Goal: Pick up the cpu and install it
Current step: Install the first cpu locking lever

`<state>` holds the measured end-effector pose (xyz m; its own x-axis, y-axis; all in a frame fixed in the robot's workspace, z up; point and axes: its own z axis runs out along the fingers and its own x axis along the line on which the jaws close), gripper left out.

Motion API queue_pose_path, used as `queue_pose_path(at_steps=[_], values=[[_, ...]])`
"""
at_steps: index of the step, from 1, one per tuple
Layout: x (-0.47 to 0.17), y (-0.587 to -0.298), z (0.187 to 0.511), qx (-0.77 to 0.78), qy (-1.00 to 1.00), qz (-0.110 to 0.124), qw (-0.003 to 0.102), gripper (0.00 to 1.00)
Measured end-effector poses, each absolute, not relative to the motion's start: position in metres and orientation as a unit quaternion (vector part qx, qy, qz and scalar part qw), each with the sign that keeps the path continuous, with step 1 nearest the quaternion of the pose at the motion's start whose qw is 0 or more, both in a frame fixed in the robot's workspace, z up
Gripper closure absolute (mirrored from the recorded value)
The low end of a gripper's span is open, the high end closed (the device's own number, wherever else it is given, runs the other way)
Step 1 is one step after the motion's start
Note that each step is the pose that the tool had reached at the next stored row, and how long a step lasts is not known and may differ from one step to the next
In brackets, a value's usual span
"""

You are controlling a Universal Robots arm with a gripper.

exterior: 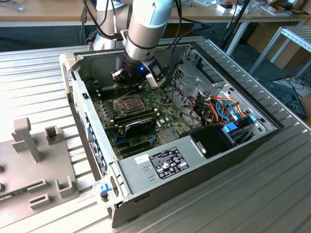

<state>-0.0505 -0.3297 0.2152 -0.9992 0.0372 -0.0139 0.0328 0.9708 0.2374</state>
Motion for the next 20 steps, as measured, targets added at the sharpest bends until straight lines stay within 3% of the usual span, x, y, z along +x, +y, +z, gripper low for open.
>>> queue_pose_path(at_steps=[20], values=[[-0.0495, -0.3310, 0.2128, 0.018, 0.993, 0.118, 0.009, 0.89]])
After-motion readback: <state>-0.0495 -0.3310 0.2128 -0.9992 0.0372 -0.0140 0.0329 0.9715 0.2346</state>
